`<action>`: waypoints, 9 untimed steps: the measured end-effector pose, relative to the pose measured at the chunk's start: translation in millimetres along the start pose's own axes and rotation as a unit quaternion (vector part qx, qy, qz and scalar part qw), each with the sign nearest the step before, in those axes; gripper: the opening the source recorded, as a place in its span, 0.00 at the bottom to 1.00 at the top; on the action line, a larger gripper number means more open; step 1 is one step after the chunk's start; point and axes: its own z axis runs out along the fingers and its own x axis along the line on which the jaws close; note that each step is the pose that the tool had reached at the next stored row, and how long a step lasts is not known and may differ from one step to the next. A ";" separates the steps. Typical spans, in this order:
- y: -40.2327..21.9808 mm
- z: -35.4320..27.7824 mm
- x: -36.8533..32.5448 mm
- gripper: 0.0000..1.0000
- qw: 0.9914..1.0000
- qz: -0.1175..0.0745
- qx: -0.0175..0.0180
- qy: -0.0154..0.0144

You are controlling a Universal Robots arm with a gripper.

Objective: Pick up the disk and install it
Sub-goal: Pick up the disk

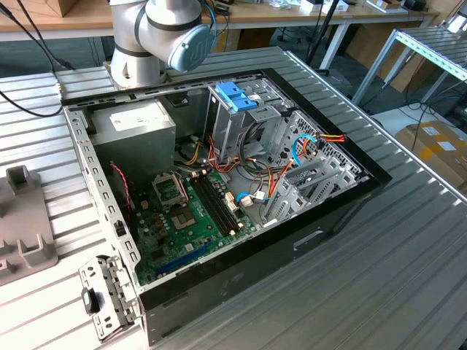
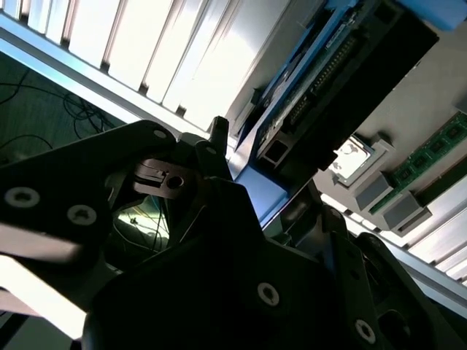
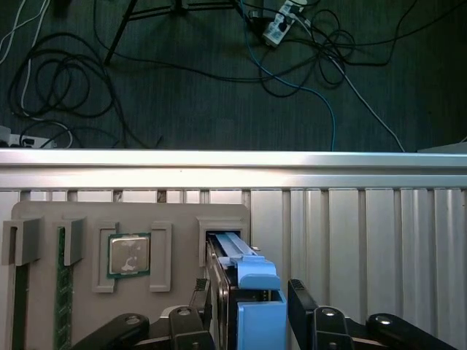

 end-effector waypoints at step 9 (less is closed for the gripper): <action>-0.1 1.5 0.1 0.54 1.000 0.000 0.000 0.000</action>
